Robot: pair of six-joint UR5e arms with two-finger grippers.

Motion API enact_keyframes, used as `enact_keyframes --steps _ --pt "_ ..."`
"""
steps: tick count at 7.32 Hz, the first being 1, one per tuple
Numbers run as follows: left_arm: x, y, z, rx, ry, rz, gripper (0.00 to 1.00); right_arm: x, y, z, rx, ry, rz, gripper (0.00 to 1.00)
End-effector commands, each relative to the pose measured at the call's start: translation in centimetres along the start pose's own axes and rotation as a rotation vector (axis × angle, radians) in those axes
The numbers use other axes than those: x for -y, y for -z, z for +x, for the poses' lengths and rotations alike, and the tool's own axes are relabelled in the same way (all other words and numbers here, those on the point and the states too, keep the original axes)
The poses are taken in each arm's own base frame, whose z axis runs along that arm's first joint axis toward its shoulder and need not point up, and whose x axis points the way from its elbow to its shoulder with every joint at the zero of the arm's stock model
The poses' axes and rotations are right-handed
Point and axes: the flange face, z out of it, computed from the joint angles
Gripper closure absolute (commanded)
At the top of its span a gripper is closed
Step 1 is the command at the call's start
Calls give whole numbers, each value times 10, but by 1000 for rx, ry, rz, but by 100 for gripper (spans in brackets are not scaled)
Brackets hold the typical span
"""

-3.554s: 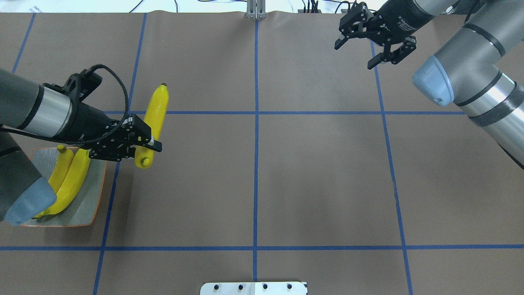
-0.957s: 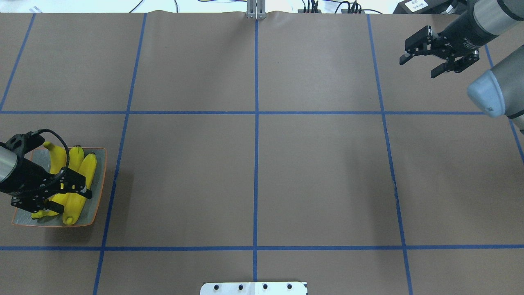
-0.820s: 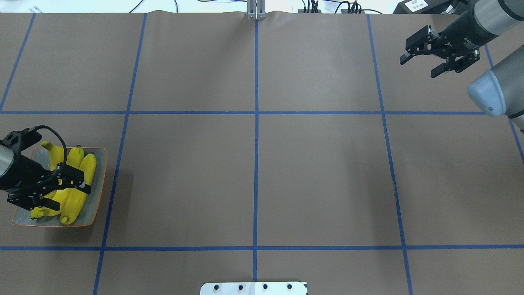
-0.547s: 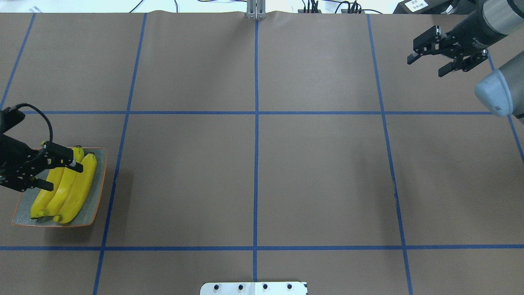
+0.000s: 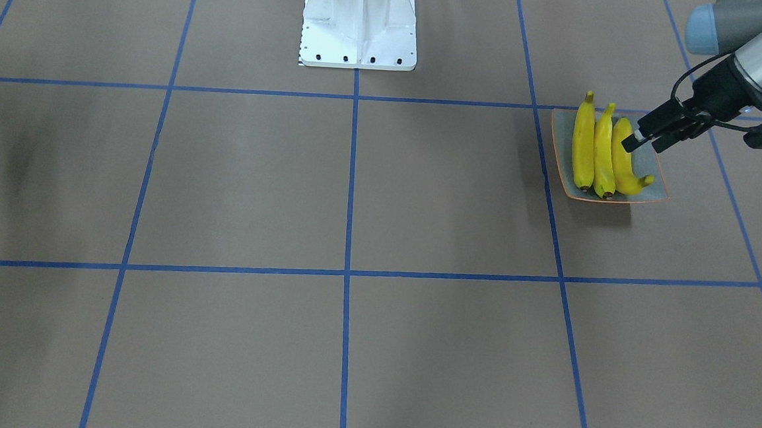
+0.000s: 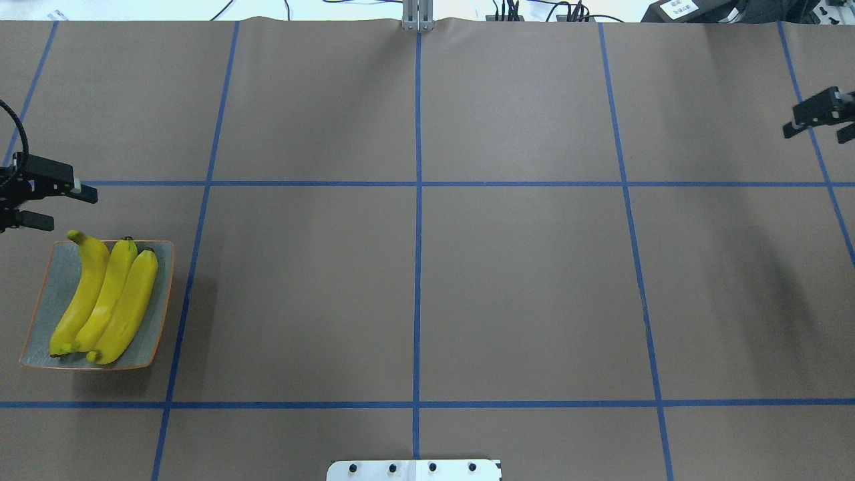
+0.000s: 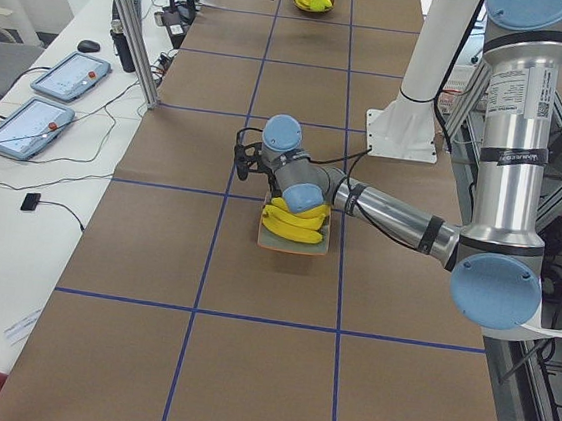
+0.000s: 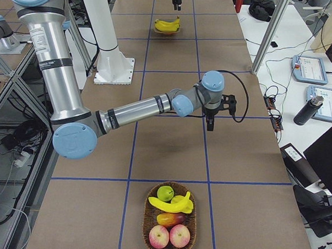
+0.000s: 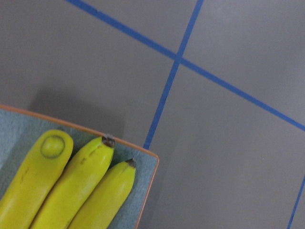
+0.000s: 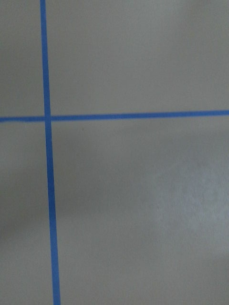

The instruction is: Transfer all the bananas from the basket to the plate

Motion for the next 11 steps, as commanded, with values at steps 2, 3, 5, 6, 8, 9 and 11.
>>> enact_keyframes --steps 2,3,5,6,8,9,11 --pt "15 0 14 -7 -39 51 0 -58 3 134 -198 110 -5 0" --pt "17 -2 18 -11 -44 50 0 -68 5 163 -227 129 -16 0" --pt "20 -3 26 -19 -53 53 0 -84 0 206 -315 166 -41 0" --pt "21 -4 28 -20 -54 53 0 -87 -6 219 -319 152 -56 0" --pt "24 -6 28 -18 -52 52 0 -96 -22 239 -321 118 -97 0" --pt "26 -8 25 -14 -48 51 0 -100 -25 241 -322 109 -104 0" --pt "26 -9 25 -12 -46 49 0 -101 -32 248 -323 99 -120 0"
